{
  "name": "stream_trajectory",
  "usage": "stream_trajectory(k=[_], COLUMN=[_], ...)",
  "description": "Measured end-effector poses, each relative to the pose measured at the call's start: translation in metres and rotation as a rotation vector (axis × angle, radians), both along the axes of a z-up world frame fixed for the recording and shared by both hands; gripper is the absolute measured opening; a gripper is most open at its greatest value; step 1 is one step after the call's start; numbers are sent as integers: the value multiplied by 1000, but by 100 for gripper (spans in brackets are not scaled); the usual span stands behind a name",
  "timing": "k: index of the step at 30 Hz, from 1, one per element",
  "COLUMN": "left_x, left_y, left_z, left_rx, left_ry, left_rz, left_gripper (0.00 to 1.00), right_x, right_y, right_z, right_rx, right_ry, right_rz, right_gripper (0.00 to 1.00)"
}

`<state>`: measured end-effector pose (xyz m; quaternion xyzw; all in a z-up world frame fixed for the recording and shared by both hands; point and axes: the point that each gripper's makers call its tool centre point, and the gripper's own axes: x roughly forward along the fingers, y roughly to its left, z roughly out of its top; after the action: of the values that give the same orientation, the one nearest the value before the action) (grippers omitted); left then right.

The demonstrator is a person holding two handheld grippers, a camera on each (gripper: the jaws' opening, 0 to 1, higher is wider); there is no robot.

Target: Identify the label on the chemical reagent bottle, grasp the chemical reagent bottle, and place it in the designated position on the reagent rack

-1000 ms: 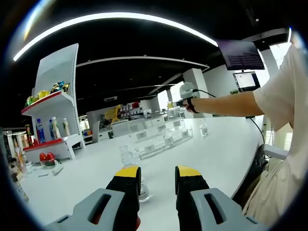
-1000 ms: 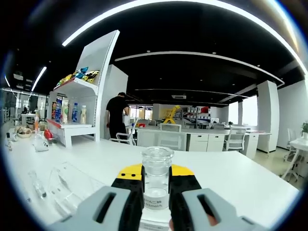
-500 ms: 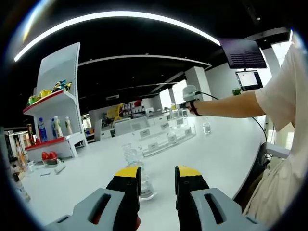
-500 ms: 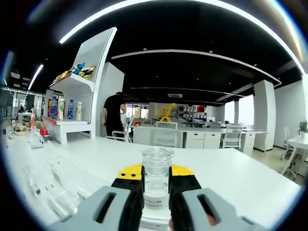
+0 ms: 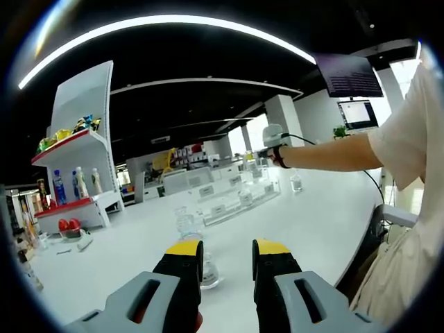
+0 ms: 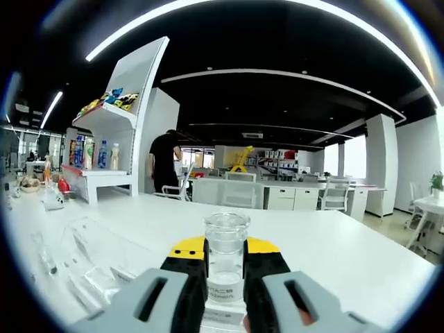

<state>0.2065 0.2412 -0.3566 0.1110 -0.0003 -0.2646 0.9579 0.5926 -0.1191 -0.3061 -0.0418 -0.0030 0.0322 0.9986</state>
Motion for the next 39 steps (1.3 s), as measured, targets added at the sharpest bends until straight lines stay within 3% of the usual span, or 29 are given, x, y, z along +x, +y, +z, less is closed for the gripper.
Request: stream_trajectory(k=[6,39], left_x=[0,2], left_y=[0,1], left_z=[0,-3], left_rx=[1,6], left_ry=[0,4], left_rz=[-2,1], left_gripper=[29,29], right_x=[0,1], right_y=[1,0], right_z=[-5,-33], right_rx=[-28,-22], right_ry=[11,89], right_rz=[0,-1], right_gripper=[18,19])
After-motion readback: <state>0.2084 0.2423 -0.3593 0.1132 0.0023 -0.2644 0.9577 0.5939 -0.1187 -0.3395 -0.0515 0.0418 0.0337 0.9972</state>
